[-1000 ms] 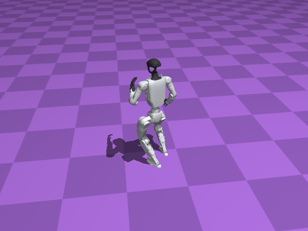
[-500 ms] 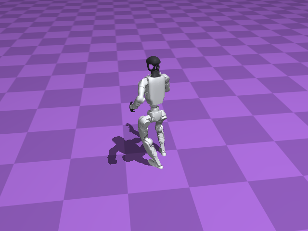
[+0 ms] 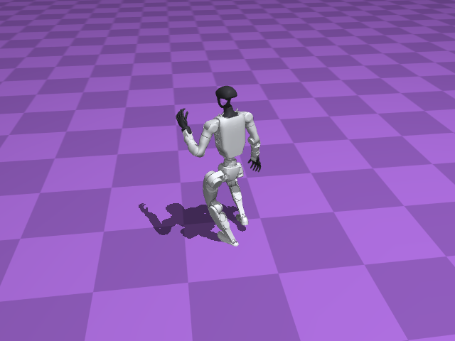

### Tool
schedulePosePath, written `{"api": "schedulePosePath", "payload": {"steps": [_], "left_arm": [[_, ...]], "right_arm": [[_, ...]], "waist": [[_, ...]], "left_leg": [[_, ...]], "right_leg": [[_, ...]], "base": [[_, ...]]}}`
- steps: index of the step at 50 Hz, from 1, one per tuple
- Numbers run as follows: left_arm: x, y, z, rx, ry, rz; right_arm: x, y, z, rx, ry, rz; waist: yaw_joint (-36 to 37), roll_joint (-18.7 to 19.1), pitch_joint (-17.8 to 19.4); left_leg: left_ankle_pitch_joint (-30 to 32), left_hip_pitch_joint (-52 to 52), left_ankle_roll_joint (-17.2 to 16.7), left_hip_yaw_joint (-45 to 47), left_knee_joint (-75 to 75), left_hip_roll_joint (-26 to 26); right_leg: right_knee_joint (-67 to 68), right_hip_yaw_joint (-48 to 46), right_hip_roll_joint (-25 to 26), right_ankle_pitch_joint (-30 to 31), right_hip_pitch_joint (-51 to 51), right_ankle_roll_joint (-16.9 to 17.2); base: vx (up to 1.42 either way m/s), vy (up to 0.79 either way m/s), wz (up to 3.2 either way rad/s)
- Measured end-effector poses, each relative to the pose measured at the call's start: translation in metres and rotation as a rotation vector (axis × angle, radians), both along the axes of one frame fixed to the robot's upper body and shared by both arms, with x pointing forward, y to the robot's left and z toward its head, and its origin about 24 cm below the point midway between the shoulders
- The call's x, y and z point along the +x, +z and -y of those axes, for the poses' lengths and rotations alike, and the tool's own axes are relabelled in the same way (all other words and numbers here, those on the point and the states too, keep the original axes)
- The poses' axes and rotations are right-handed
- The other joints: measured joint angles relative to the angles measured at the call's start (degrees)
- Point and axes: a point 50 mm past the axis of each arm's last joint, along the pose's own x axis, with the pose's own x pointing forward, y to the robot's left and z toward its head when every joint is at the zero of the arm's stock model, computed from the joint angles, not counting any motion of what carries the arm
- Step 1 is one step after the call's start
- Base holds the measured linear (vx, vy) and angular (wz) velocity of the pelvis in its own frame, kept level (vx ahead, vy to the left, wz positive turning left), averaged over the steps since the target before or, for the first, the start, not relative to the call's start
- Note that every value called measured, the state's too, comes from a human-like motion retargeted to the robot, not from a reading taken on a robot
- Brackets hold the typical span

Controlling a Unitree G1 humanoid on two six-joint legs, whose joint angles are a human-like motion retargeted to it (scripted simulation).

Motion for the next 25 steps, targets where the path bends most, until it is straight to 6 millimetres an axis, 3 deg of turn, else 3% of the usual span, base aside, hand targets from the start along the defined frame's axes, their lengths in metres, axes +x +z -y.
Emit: {"api": "schedulePosePath", "payload": {"steps": [6,12,15,18,25], "left_arm": [[-0.019,0.035,-0.006,-0.017,0.054,0.232],[-0.034,0.047,-0.018,-0.040,0.164,0.370],[-0.038,0.043,-0.031,-0.051,0.263,0.380],[-0.040,0.025,-0.049,-0.097,0.378,0.302],[-0.051,-0.061,-0.094,-0.250,0.663,-0.101]], "right_arm": [[-0.038,-0.006,0.009,0.020,-0.054,-0.145],[-0.039,-0.007,0.010,0.048,-0.051,-0.175],[-0.023,-0.003,0.013,0.030,-0.023,-0.136],[0.006,0.005,0.021,-0.014,0.013,-0.046],[0.091,0.044,0.032,-0.121,0.073,0.296]], "waist": [[-0.9,1.1,-2.0],[0.9,2.2,-5.1],[2.3,2.6,-5.9],[3.2,2.3,-5.7],[1.6,-1.2,-4.0]], "left_leg": [[0.0,-2.6,-1.8,-1.2,-0.5,1.2],[0.0,-7.8,-3.5,-1.2,0.9,4.4],[0.0,-11.3,-4.0,-0.3,4.4,6.9],[0.0,-13.9,-3.6,0.8,8.0,8.6],[0.0,-15.5,-0.3,2.3,11.4,7.1]], "right_leg": [[-10.2,-1.9,1.0,-3.8,2.6,0.3],[-28.7,-6.8,5.5,-7.6,8.4,-0.5],[-33.9,-8.7,7.7,-9.2,9.3,-1.2],[-34.0,-8.8,8.9,-9.6,8.0,-1.1],[-18.2,-5.6,5.1,-7.8,-0.1,-0.4]], "base": [[0.03,-0.06,0.14],[0.05,-0.06,-0.08],[0.01,-0.04,-0.30],[-0.03,-0.02,-0.29],[-0.06,-0.01,-0.14]]}}
